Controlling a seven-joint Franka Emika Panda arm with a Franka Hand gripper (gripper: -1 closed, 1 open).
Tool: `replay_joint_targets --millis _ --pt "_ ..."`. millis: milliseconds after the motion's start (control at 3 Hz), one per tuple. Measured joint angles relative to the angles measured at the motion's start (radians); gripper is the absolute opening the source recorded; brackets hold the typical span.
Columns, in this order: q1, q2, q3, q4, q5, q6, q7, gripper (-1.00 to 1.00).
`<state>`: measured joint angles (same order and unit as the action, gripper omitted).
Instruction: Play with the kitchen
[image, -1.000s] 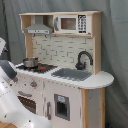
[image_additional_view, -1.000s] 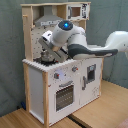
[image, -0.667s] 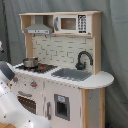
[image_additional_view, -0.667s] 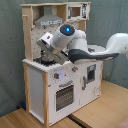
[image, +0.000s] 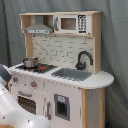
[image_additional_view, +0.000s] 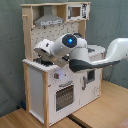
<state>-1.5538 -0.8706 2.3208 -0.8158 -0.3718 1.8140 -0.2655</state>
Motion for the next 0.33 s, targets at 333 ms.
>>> replay_joint_targets --millis 333 --pt "0.001 -0.041 0.001 -0.004 -0.006 0.082 -0.041 1.0"
